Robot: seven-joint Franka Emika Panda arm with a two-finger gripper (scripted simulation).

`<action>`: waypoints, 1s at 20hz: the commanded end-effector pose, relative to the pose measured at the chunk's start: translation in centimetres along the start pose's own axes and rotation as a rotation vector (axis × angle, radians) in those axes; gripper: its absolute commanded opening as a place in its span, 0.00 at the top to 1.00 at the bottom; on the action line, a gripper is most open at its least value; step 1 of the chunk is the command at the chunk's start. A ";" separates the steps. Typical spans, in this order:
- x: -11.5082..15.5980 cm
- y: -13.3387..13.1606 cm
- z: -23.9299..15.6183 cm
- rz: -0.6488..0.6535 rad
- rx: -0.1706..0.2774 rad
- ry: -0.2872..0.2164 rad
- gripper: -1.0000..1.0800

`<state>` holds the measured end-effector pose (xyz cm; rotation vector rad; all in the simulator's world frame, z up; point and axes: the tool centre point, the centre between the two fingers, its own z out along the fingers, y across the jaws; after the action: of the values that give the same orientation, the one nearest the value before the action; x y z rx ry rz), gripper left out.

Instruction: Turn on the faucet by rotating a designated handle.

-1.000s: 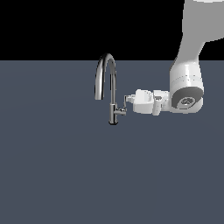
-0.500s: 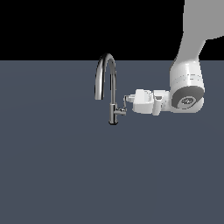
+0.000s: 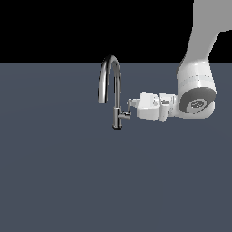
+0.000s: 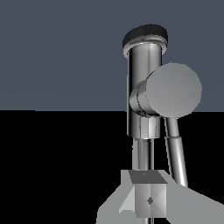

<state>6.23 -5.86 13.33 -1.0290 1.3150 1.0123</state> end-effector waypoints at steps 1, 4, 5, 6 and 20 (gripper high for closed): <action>-0.4 0.9 0.0 0.001 -0.006 -0.004 1.00; -0.6 1.7 0.0 0.001 -0.006 -0.004 1.00; -0.7 2.0 0.0 0.001 -0.006 -0.004 1.00; -0.7 2.0 0.0 0.001 -0.006 -0.004 1.00; 1.9 6.5 0.0 0.001 -0.006 -0.004 1.00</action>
<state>1.45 -3.74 12.86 -1.0475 1.2853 1.0072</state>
